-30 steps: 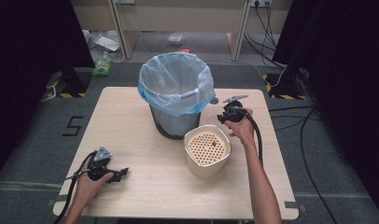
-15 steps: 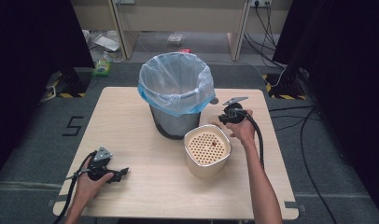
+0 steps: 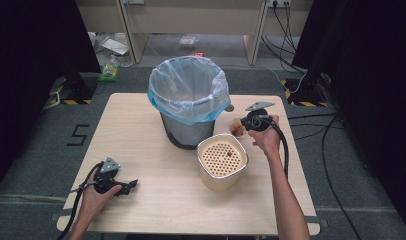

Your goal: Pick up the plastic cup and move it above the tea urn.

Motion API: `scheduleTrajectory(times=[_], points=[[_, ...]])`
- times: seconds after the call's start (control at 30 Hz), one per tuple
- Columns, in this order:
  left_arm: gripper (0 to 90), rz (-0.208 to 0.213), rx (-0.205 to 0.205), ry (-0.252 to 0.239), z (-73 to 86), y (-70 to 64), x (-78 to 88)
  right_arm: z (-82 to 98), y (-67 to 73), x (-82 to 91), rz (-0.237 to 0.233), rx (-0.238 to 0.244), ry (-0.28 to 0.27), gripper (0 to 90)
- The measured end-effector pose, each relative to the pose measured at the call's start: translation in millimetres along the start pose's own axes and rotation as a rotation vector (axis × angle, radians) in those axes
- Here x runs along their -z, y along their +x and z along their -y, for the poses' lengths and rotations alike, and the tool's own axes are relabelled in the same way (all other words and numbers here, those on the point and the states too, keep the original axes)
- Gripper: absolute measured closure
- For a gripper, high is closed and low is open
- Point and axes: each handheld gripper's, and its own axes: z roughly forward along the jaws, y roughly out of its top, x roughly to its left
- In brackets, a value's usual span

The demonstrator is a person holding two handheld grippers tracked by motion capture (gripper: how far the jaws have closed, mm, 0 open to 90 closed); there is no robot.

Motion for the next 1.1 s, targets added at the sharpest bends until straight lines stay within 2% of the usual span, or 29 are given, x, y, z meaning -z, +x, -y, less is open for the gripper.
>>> scheduleTrajectory(times=[0.13,0.23,0.27,0.3,0.43,0.83,1.1], points=[[0.0,0.000,0.000,0.000,0.0,0.0,0.0,-2.6,-1.9,5.7,0.027,0.018,-0.014,86.7],[0.0,0.000,0.000,0.000,0.0,0.0,0.0,-7.2,-4.1,17.7,0.073,0.026,-0.051,86.7],[0.0,0.000,0.000,0.000,0.0,0.0,0.0,-7.2,-4.1,17.7,0.073,0.026,-0.051,86.7],[0.0,0.000,0.001,0.000,0.0,0.0,0.0,-9.3,-4.6,24.0,0.096,0.033,-0.070,86.7],[0.0,0.000,0.000,0.000,0.0,0.0,0.0,-10.7,-5.7,35.9,0.123,0.048,-0.100,86.7],[0.0,0.000,0.000,0.000,0.0,0.0,0.0,-14.2,-2.0,64.7,0.142,0.090,-0.168,86.6],[0.0,0.000,0.000,0.000,0.0,0.0,0.0,-17.3,15.1,82.0,0.151,0.143,-0.228,86.6]])
